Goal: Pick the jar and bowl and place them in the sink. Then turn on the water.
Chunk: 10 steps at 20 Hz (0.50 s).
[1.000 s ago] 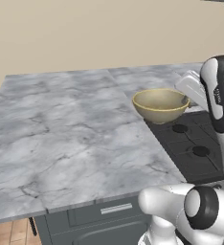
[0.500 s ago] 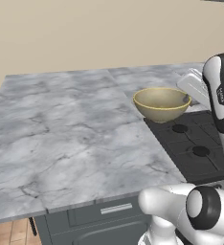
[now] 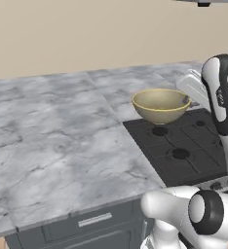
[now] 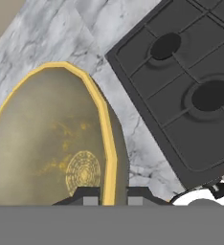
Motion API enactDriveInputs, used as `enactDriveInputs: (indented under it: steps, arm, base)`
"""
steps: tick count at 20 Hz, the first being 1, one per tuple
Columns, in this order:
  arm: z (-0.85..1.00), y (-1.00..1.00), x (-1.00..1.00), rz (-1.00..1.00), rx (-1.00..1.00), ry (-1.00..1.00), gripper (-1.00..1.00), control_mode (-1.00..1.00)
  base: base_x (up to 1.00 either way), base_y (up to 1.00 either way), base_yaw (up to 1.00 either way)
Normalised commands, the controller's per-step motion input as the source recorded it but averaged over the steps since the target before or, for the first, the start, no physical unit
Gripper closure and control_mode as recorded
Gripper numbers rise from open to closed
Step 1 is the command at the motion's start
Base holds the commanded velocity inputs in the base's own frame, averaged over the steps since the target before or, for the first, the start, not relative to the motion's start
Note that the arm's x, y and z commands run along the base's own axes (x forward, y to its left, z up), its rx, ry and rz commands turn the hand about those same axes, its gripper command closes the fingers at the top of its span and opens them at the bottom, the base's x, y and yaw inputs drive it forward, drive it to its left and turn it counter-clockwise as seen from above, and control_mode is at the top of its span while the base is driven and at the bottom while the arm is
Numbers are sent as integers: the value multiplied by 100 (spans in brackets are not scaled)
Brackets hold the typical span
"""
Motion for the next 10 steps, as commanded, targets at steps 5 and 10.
enactDriveInputs:
  steps: [5, 10]
  arm:
    - [0, 0, 0, 0, 0, 0, 100, 100]
    - [0, 0, 0, 0, 0, 0, 100, 100]
  base:
    - [-38, -90, -33]
    - [-24, -84, -35]
